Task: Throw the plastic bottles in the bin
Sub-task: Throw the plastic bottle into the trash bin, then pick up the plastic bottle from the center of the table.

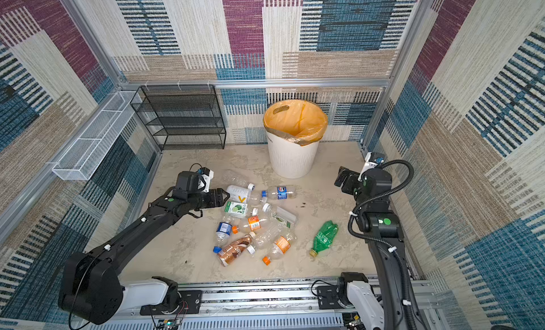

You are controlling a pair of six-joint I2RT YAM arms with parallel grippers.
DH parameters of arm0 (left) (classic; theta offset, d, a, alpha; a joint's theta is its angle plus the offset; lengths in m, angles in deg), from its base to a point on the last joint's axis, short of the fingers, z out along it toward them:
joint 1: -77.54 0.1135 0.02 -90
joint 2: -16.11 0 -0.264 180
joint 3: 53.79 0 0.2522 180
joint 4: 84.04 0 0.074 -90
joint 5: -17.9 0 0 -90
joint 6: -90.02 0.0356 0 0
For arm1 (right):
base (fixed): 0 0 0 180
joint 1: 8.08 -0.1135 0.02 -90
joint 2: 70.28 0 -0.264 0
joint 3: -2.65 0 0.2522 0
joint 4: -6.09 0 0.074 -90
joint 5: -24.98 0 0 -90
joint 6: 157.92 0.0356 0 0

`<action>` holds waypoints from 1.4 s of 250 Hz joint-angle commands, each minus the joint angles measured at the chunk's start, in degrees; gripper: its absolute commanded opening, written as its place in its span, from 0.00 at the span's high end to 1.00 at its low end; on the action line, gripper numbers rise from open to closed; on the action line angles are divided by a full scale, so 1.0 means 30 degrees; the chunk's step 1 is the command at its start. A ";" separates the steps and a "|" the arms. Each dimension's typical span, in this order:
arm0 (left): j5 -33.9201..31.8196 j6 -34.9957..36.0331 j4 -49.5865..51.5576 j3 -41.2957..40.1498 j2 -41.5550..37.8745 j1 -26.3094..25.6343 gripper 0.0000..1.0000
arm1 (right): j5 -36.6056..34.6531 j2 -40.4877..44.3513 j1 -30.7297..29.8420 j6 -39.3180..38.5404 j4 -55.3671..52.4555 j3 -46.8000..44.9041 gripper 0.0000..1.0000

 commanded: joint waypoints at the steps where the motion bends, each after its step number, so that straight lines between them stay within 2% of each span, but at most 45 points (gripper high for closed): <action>1: -0.0047 -0.0602 0.1242 -0.0775 -0.0733 -0.0541 0.26 | -0.0453 0.0375 -0.0026 0.1236 -0.1451 -0.1599 0.01; 10: -0.0232 -0.0748 0.1450 -0.1126 -0.1101 -0.0773 0.26 | -0.0141 0.0560 -0.0003 0.2500 -0.2212 -0.2360 0.00; 33: -0.0566 -0.1150 0.2159 -0.1854 -0.2032 -0.1189 0.26 | 0.0498 0.1248 -0.0096 0.4186 -0.3306 -0.3968 0.05; 67: -0.0704 -0.1658 0.3162 -0.2661 -0.3151 -0.1656 0.26 | 0.0526 0.1831 -0.0284 0.6612 -0.3974 -0.3752 0.05; 128: -0.1059 -0.2572 0.3263 -0.4144 -0.4556 -0.2072 0.26 | 0.2866 0.2613 -0.0261 0.9537 -0.1869 -0.7506 0.04; 174: -0.1315 -0.2915 0.3111 -0.4765 -0.4346 -0.2533 0.26 | 0.2681 0.2122 -0.0273 0.9226 -0.1319 -0.7593 0.04; 229: -0.1628 -0.2869 0.2748 -0.4506 -0.2243 -0.3166 0.27 | 0.2548 0.1878 -0.0265 0.8912 -0.0252 -0.7700 0.04; 350: -0.2798 -0.2758 0.2427 -0.3803 0.0806 -0.3210 0.39 | 0.2193 0.1000 -0.0263 0.8380 0.1001 -0.7659 0.04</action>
